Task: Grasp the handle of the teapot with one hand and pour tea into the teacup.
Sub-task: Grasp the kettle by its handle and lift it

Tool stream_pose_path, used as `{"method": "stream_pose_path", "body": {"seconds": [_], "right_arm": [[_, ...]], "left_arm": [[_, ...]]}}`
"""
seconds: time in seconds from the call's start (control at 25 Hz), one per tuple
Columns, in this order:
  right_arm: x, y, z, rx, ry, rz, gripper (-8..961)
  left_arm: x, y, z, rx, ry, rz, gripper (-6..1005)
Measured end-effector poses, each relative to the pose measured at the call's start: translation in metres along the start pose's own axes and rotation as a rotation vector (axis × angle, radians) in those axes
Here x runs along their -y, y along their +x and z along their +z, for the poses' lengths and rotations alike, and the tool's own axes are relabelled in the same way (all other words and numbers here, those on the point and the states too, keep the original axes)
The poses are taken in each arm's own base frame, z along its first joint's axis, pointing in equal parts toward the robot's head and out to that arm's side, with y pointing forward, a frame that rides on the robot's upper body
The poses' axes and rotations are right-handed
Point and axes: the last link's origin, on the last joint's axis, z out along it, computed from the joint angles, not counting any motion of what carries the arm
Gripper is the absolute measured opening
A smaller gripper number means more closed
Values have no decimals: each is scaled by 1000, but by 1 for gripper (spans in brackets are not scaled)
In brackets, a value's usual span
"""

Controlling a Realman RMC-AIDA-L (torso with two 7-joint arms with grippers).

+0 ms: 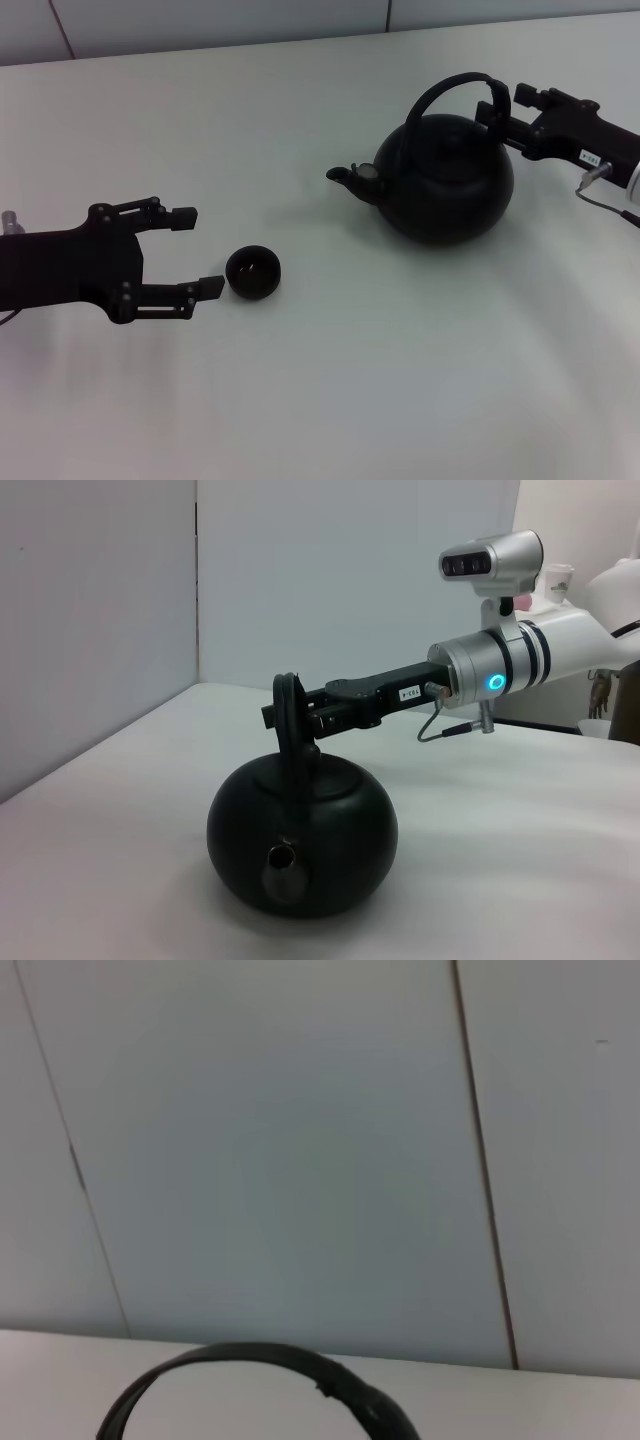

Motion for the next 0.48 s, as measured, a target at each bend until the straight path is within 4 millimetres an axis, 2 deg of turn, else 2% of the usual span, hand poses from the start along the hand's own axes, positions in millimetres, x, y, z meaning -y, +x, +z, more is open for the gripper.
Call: {"method": "stream_pose_path", "body": {"seconds": [0.4, 0.48], "right_arm": [[1, 1, 1, -1, 13, -20, 524], [1, 1, 1, -1, 14, -20, 425]], "left_arm": [[2, 1, 1, -2, 5, 2, 863], [2, 1, 1, -1, 6, 1, 863]]}}
